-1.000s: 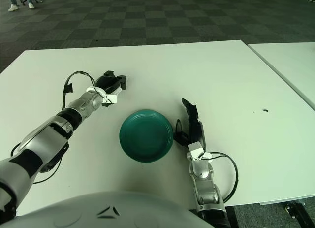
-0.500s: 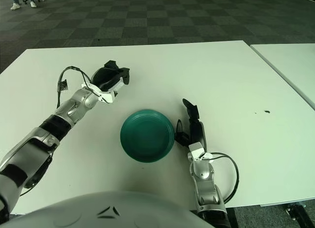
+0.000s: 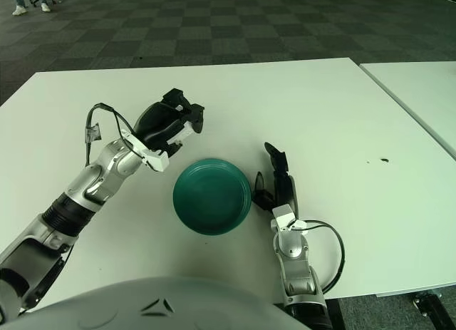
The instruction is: Put the charger into the plate.
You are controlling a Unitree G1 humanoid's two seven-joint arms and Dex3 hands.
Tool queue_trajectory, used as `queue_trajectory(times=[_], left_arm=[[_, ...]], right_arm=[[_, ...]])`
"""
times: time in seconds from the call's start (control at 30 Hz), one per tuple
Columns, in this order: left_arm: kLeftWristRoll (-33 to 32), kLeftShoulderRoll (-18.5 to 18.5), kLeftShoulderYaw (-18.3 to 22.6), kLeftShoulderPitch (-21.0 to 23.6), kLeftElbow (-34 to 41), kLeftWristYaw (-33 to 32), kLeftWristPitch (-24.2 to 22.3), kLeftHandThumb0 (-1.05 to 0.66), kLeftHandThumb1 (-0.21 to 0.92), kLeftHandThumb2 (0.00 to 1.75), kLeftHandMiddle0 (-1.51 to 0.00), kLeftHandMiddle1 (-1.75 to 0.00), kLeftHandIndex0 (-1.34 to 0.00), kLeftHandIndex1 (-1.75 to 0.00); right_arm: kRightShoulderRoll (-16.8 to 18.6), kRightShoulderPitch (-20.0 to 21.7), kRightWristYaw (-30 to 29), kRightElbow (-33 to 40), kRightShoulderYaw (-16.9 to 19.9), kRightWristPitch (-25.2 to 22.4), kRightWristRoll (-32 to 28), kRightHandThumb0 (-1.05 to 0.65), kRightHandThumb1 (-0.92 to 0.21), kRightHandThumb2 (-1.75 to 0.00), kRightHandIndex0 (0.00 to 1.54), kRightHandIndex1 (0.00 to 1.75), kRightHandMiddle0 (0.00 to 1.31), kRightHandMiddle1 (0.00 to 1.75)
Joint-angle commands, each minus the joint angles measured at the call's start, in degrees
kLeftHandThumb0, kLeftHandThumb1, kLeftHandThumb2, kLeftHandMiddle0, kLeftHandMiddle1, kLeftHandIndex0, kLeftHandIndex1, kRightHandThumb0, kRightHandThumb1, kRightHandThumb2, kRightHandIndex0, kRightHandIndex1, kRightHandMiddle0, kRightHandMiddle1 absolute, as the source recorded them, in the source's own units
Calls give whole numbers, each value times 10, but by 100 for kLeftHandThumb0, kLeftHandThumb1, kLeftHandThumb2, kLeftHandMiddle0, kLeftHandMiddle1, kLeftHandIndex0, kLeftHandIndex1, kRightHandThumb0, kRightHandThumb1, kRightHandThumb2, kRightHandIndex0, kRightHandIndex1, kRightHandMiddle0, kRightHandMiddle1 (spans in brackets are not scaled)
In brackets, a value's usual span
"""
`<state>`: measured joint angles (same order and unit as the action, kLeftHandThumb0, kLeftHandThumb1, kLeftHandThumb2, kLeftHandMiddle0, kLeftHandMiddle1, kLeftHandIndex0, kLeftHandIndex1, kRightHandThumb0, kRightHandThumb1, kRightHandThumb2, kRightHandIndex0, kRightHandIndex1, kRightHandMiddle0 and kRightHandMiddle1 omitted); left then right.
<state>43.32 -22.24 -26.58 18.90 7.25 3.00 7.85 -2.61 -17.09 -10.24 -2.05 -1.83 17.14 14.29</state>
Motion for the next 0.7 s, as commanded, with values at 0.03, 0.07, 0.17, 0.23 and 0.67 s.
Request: queue_trajectory(times=[0.03, 0.07, 0.17, 0.23, 0.67], left_arm=[[16, 2, 3, -18, 53, 39, -19, 46, 33, 130, -59, -175, -75, -175], [18, 5, 0, -22, 66, 50, -23, 46, 32, 130, -60, -175, -76, -175], [14, 16, -9, -38, 107, 88, -38, 47, 29, 134, -62, -175, -81, -175], [6, 24, -14, -49, 130, 109, -45, 48, 28, 136, -64, -175, -84, -175], [-17, 65, -40, -113, 197, 153, -43, 49, 26, 138, -65, -175, -89, -175]], right_arm=[[11, -18, -4, -26, -10, -19, 4, -87, -92, -99, 21, 0, 0, 58], [11, -18, -6, -26, -11, -20, 6, -87, -92, -99, 21, 0, 0, 58], [13, -19, -12, -27, -12, -21, 10, -88, -92, -100, 21, 1, 0, 60], [15, -19, -15, -28, -13, -21, 11, -88, -92, -100, 22, 1, 0, 62], [4, -31, 6, -6, -15, -29, 2, -95, -92, -102, 20, 0, 0, 54]])
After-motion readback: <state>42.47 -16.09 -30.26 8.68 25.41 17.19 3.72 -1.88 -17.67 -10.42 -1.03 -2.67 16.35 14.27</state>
